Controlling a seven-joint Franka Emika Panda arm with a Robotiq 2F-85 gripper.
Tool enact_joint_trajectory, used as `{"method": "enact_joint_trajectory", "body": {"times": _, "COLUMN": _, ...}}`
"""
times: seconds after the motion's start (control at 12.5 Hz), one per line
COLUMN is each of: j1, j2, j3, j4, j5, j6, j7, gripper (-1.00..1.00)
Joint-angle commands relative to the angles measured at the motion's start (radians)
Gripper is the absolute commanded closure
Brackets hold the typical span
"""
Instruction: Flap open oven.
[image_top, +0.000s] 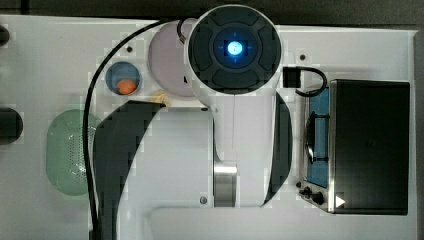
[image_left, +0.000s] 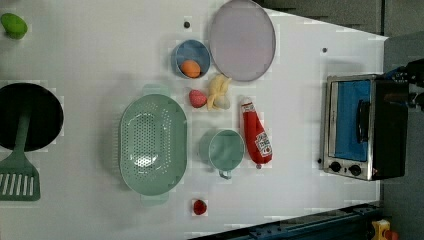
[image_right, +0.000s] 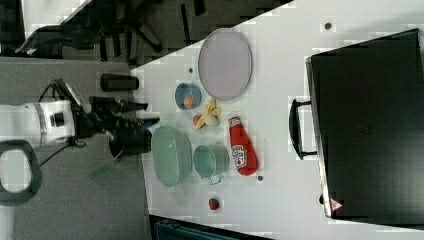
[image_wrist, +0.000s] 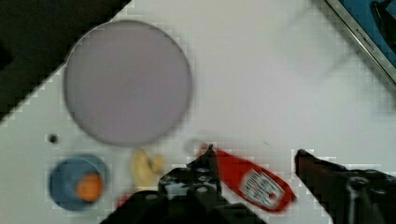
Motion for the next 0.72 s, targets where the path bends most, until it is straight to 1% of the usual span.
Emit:
{"method": "enact_joint_trajectory", "body": {"times": 0.08, "j1": -0.044, "j2": -0.403, "j3": -0.027, "j4": -0.264, "j5": 0.02, "j6": -0.162, "j7": 0.092, "gripper": -0.58}}
{"method": "enact_joint_trajectory", "body": {"times": 0.24, "j1": -0.044, "j2": -0.403, "j3": -0.027, "j4": -0.264, "j5": 0.02, "j6": -0.162, "j7": 0.092, "gripper": -0.99}}
{"method": "enact_joint_trajectory", "body": {"times": 0.4, "j1": -0.044, "j2": -0.403, "j3": -0.027, "j4": -0.264, "j5": 0.02, "j6": -0.161, "j7": 0.092, "gripper": -1.0}}
{"method": "enact_joint_trajectory", "body": {"times": 0.48, "j1": -0.044, "j2": -0.403, "j3": -0.027, "j4": -0.264, "j5": 0.02, "j6": -0.161, "j7": 0.092, "gripper": -0.9}}
{"method": "enact_joint_trajectory", "body": {"times": 0.72, "j1": -0.045, "j2": -0.4, "j3": -0.029, "j4": -0.265, "j5": 0.02, "j6": -0.158, "j7": 0.092, "gripper": -0.14}}
